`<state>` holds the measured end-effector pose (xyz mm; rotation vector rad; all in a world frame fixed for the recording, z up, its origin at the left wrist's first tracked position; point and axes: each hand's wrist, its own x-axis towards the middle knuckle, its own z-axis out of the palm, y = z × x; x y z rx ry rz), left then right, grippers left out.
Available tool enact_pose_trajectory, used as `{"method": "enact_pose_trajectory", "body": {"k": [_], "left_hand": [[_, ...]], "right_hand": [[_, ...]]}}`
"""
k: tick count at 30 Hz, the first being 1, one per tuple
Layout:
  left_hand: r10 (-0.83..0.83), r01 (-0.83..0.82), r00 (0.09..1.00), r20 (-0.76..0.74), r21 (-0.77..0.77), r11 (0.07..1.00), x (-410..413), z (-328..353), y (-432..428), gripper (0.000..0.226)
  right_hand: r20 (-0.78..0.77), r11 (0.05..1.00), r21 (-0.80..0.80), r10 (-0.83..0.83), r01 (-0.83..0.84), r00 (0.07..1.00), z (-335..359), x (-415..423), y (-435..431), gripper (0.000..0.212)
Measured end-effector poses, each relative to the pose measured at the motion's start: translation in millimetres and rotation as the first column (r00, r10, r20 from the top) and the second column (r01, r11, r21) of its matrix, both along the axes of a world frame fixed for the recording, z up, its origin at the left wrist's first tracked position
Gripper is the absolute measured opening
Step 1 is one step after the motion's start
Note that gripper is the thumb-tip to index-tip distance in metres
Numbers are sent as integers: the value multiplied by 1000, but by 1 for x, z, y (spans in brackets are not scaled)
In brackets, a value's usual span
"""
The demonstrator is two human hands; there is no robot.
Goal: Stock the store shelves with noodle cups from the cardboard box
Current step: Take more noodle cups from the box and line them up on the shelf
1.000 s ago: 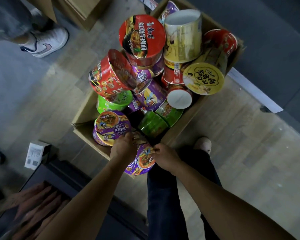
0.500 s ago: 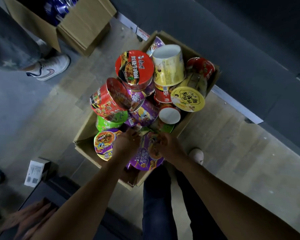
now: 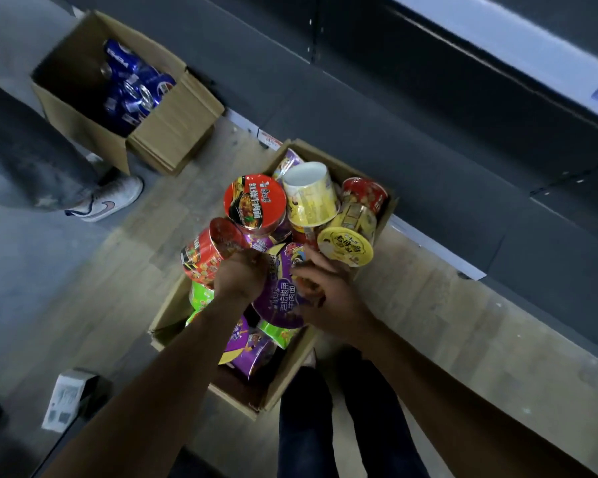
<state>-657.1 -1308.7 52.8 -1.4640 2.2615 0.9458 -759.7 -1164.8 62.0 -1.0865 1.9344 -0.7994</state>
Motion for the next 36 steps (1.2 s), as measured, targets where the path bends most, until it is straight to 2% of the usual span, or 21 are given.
{"method": "enact_pose_trajectory", "body": {"k": [6,9,11,14,17,21,23,25,27,30,36], "left_hand": [[63,-64,997,-41,-14,998,-15,49,-13,37],[30,-31,998,-57,-13,999,-21,76,-20,38],[17,-19,997,-80,-26,999,-25,93,-24,37],[-31,24,995,-91,-80,997,-34,124,-29,34],[-61,49,984,-164,-77,996,-47,159,-29,33],[-103,80,961,-256,-99,992,-67,203,-28,34],[-81,64,943,-323,-61,996,-77,223,-26,31],[-26,40,912,-410,26,999,-85,240,-23,26],[-17,62,863,-505,72,995,-93,255,-20,19],[-81,142,804,-590,58,988,-105,275,-17,23],[-190,263,685,-703,-4,965,-129,316,-10,27]], "right_hand": [[-207,977,-35,198,-209,958,50,-16,3,59],[-265,972,-11,221,-233,938,72,-26,2,54],[-282,974,-54,199,-222,939,86,-30,0,53],[-281,979,-109,138,-174,950,108,-35,-5,62],[-267,980,-162,68,-114,961,140,-47,-10,64],[-273,971,-235,-24,-42,962,176,-67,-15,58],[-271,966,-258,-68,-4,960,190,-77,-15,52],[-238,964,-259,-117,53,964,205,-89,-16,43],[-241,957,-281,-148,77,959,221,-99,-16,45],[-236,942,-315,-197,116,952,246,-114,-15,42],[-109,886,-409,-287,220,952,290,-143,-2,33]]}}
